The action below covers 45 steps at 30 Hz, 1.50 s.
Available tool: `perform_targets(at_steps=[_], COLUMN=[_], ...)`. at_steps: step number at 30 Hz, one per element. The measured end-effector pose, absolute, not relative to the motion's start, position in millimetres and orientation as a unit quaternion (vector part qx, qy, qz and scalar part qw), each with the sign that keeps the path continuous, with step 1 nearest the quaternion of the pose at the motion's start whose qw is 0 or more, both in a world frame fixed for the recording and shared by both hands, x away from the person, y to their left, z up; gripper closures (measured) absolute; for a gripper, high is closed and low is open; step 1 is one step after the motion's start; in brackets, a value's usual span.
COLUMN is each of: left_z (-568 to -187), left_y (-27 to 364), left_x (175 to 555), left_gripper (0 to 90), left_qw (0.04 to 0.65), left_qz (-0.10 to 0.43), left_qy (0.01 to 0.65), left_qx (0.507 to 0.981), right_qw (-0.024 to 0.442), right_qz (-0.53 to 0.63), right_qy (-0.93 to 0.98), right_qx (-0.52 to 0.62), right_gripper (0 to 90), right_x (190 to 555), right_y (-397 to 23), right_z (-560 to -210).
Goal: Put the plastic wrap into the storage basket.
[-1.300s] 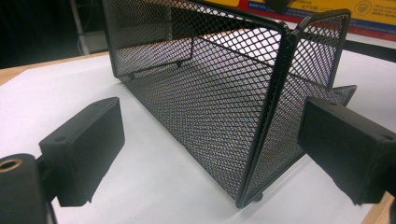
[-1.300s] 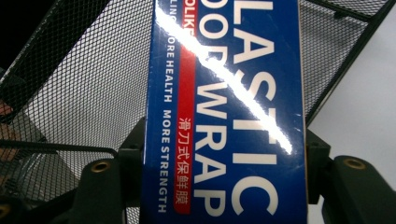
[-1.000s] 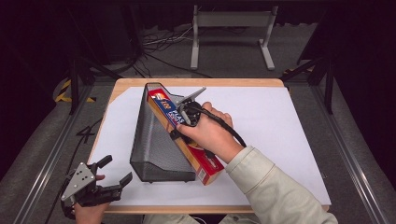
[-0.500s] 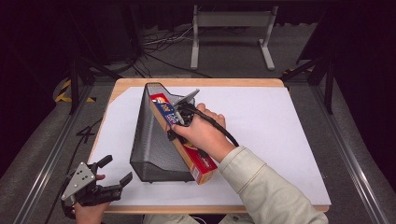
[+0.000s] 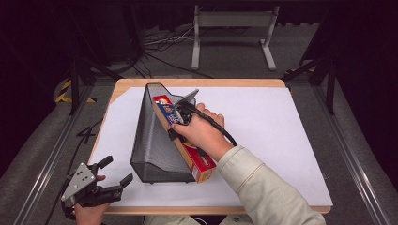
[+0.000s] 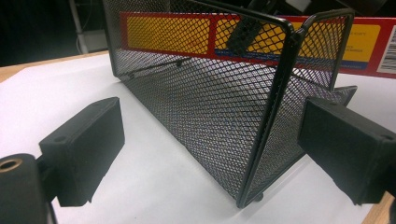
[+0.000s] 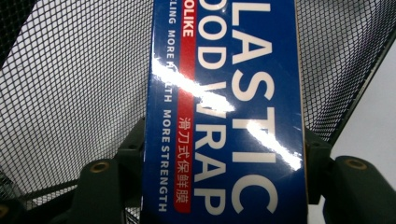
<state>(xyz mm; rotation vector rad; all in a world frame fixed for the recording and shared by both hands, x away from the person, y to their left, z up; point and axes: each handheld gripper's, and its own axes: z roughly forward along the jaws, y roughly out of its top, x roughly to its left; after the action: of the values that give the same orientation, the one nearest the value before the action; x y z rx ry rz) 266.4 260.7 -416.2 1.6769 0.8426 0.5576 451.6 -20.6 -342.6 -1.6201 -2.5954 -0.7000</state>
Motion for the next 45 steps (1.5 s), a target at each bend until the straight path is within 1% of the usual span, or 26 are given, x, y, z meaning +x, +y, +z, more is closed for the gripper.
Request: perform_targets(at_steps=[6, 13, 17, 20, 24, 29, 32, 35, 38, 45], left_z=[-416.3, -416.4, -416.2, -416.4, -416.6, -416.6, -416.6, -416.5, -416.7, -416.6], left_y=[260.2, 260.1, 260.1, 259.6, 259.3, 259.3, 259.5, 260.2, 260.6, 262.1], left_x=[266.9, 267.0, 267.7, 268.6, 269.0, 269.1, 268.3, 267.9, 267.0, 266.9], left_gripper=[8.2, 8.2, 8.2, 8.2, 8.2, 8.2, 8.2, 8.1, 8.0, 7.8], left_qw=[0.559, 0.560, 0.558, 0.559, 0.559, 0.560, 0.559, 0.559, 0.559, 0.558], left_qz=[0.233, 0.233, 0.233, 0.233, 0.230, 0.230, 0.232, 0.231, 0.233, 0.234], left_qy=[0.359, 0.359, 0.357, 0.357, 0.358, 0.358, 0.358, 0.359, 0.360, 0.362], left_qx=[0.710, 0.709, 0.712, 0.711, 0.711, 0.711, 0.711, 0.711, 0.709, 0.709], right_qw=[0.005, -0.002, 0.006, -0.004, -0.004, -0.010, -0.009, -0.020, -0.011, -0.028], right_qz=[-0.218, -0.206, -0.200, -0.191, -0.185, -0.182, -0.188, -0.206, -0.216, -0.275], right_qy=[-0.829, -0.835, -0.834, -0.839, -0.840, -0.843, -0.844, -0.840, -0.840, -0.836], right_qx=[-0.515, -0.511, -0.514, -0.510, -0.510, -0.505, -0.503, -0.502, -0.498, -0.474], right_gripper=[38.7, 38.6, 38.5, 38.3, 37.9, 35.4, 27.9, 24.1, 21.4, 18.9], right_x=[453.7, 455.1, 457.4, 458.1, 459.0, 457.6, 455.7, 451.9, 450.0, 442.9], right_y=[-18.3, -13.3, -12.0, -10.6, -9.0, -6.8, -7.0, -8.8, -11.9, -24.5], right_z=[-345.5, -351.1, -354.4, -358.1, -359.1, -359.4, -358.1, -353.2, -349.2, -326.5])
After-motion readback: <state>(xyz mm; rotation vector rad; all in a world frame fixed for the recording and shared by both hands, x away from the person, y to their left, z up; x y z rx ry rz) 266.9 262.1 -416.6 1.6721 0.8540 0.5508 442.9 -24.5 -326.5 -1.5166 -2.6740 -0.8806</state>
